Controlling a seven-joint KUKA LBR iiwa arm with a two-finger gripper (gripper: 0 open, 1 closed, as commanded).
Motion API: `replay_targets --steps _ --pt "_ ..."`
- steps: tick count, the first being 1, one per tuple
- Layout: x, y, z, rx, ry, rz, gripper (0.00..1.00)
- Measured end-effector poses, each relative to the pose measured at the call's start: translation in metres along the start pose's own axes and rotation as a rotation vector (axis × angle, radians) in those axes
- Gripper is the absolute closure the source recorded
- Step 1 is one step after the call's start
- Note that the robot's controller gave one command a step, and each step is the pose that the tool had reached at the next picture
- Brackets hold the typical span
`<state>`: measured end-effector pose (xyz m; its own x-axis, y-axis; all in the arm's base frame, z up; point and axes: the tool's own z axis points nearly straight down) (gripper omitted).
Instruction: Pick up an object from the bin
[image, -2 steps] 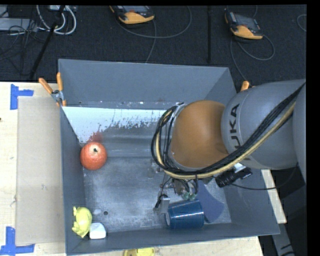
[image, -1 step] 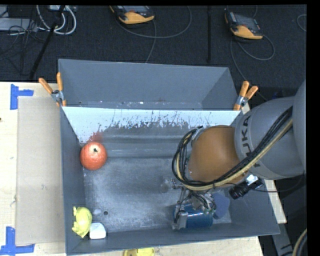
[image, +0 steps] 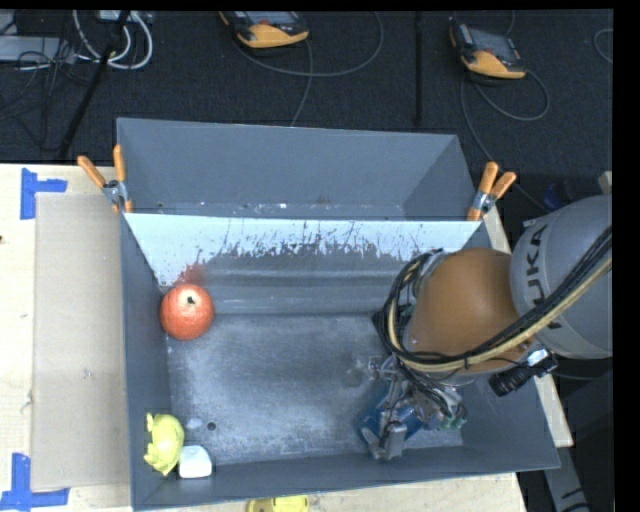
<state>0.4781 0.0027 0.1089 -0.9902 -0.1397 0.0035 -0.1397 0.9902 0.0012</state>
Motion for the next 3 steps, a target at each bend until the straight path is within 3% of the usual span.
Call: replay_targets --steps 1,2,3 --pt "-0.007 -0.012 -0.008 0.000 -0.001 -0.013 0.00" --pt "0.001 -0.026 0.040 0.001 -0.015 0.052 0.00" --pt "-0.034 -0.057 0.039 0.000 -0.005 0.282 1.00"
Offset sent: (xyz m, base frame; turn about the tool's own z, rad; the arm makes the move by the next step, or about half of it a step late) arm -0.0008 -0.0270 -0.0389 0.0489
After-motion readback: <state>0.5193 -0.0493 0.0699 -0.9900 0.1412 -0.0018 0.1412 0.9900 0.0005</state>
